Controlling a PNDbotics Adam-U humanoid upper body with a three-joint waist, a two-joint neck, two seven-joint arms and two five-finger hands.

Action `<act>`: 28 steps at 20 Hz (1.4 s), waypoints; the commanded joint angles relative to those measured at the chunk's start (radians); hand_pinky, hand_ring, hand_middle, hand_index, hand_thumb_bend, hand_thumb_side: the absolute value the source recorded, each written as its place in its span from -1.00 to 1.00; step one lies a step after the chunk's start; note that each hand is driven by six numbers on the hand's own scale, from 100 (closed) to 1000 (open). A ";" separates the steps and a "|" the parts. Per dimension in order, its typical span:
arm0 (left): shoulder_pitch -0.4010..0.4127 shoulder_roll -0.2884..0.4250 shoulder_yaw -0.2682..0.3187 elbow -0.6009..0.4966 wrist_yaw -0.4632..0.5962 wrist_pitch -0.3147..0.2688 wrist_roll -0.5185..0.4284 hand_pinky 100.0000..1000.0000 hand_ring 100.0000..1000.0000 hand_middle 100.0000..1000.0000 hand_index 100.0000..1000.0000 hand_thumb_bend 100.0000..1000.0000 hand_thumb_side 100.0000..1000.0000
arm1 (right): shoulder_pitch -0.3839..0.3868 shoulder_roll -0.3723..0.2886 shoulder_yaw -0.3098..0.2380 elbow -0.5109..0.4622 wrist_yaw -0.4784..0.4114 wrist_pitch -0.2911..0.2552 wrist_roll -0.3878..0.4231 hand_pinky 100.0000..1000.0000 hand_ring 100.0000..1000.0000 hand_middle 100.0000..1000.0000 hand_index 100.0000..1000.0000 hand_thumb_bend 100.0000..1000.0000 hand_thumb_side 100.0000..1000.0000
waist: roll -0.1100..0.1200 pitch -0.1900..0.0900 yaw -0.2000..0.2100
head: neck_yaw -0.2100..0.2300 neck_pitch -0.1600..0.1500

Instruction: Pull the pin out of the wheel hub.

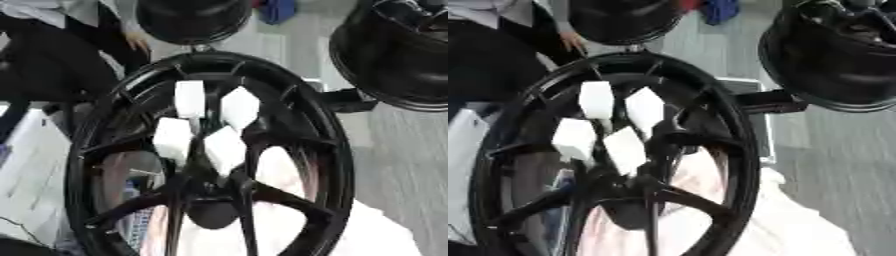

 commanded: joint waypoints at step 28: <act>-0.018 0.042 0.001 -0.016 -0.036 -0.016 -0.016 0.70 0.38 0.34 0.47 -1.00 -0.20 | 0.074 -0.572 0.002 -0.012 0.086 0.264 0.503 0.78 0.51 0.41 0.56 -1.00 -0.78 | -0.032 -0.024 -0.040 | 0.013 0.014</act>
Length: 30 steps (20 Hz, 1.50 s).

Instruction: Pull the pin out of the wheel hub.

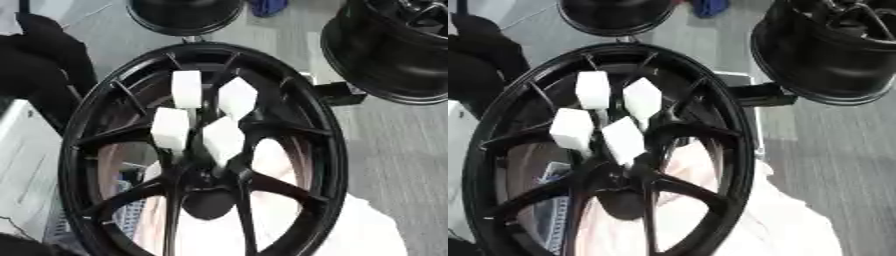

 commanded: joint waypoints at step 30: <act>-0.058 0.026 0.003 -0.016 0.005 -0.010 -0.009 0.70 0.38 0.35 0.48 -1.00 -0.28 | -0.746 -0.321 0.471 0.029 0.210 -0.064 0.937 1.00 0.62 0.50 0.61 -1.00 -0.54 | -0.021 -0.032 0.135 | -0.187 -0.048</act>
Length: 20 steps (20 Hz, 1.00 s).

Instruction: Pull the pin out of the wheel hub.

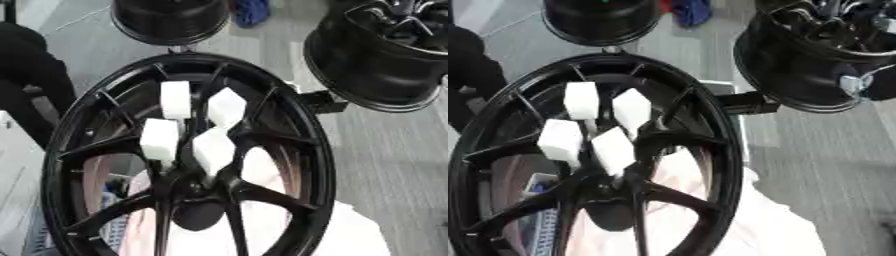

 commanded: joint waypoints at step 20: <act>-0.063 -0.008 0.028 -0.016 -0.012 -0.033 0.027 0.68 0.19 0.34 0.48 -1.00 -0.50 | -0.403 0.344 0.219 0.229 0.291 -0.114 0.257 1.00 0.63 0.53 0.62 -1.00 -0.61 | 0.034 -0.002 0.158 | -0.112 -0.086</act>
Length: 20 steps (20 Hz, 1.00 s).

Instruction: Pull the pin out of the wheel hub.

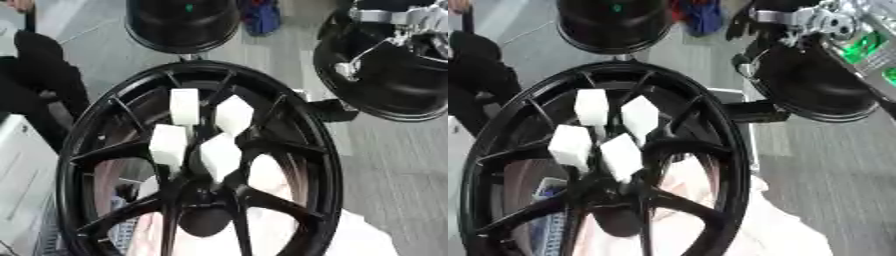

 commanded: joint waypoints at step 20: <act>-0.024 0.026 0.006 -0.016 0.001 -0.003 -0.003 0.68 0.19 0.34 0.48 -1.00 -0.49 | -0.123 0.229 0.068 0.237 0.184 -0.006 0.061 1.00 0.65 0.56 0.63 -1.00 -0.55 | 0.007 -0.028 0.013 | -0.026 -0.017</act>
